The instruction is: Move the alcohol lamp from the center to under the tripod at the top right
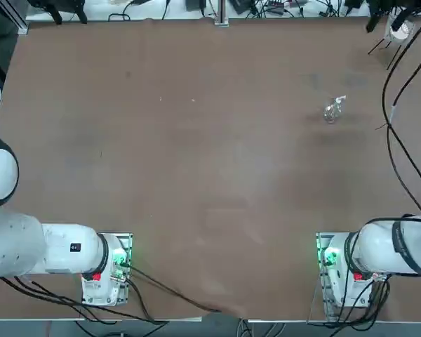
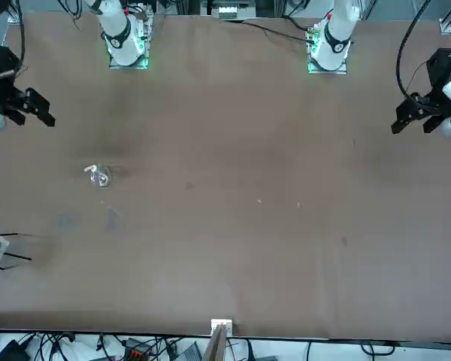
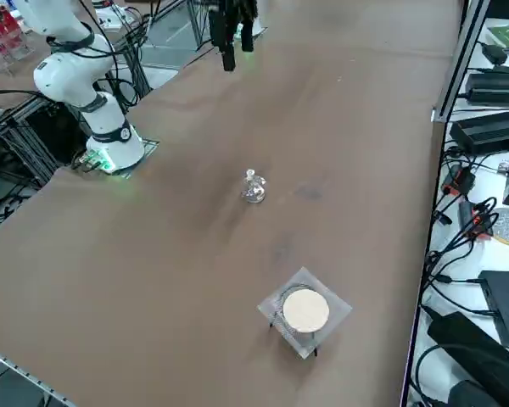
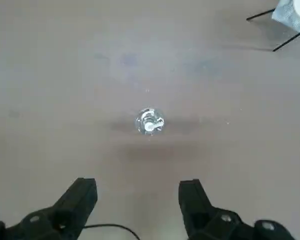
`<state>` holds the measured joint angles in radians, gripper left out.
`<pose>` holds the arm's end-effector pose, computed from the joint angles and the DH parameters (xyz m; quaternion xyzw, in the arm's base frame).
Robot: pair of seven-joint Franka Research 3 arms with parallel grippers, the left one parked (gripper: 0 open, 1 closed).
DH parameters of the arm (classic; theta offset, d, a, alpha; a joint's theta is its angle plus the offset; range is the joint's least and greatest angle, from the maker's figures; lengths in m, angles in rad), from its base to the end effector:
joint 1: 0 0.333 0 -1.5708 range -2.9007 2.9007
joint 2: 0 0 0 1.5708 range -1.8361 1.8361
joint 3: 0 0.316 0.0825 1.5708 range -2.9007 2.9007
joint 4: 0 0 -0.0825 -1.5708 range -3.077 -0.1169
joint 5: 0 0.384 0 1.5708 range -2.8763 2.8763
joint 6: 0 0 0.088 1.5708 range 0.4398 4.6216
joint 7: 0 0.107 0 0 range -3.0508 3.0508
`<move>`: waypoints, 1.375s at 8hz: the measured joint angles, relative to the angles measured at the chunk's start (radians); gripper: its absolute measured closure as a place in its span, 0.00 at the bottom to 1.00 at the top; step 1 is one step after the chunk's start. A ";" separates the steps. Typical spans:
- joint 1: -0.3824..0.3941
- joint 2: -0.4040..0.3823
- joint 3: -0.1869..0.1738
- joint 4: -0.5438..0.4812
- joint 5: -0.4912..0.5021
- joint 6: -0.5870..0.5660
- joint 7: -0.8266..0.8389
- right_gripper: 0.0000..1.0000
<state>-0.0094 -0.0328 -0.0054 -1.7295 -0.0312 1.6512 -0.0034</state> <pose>0.5464 -0.0112 0.5743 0.9996 -0.0041 -0.0229 0.0152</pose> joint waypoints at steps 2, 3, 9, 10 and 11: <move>-0.014 0.020 -0.002 -0.089 0.000 0.101 0.000 0.00; -0.025 0.026 -0.003 -0.152 0.000 0.175 -0.001 0.00; -0.031 0.054 -0.004 -0.516 0.000 0.643 -0.002 0.00; -0.032 0.074 -0.004 -0.533 0.000 0.684 0.000 0.00; -0.035 0.099 -0.005 -0.537 0.000 0.715 0.001 0.00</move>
<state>-0.0443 0.0666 -0.0099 -2.2665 -0.0310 2.3666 -0.0020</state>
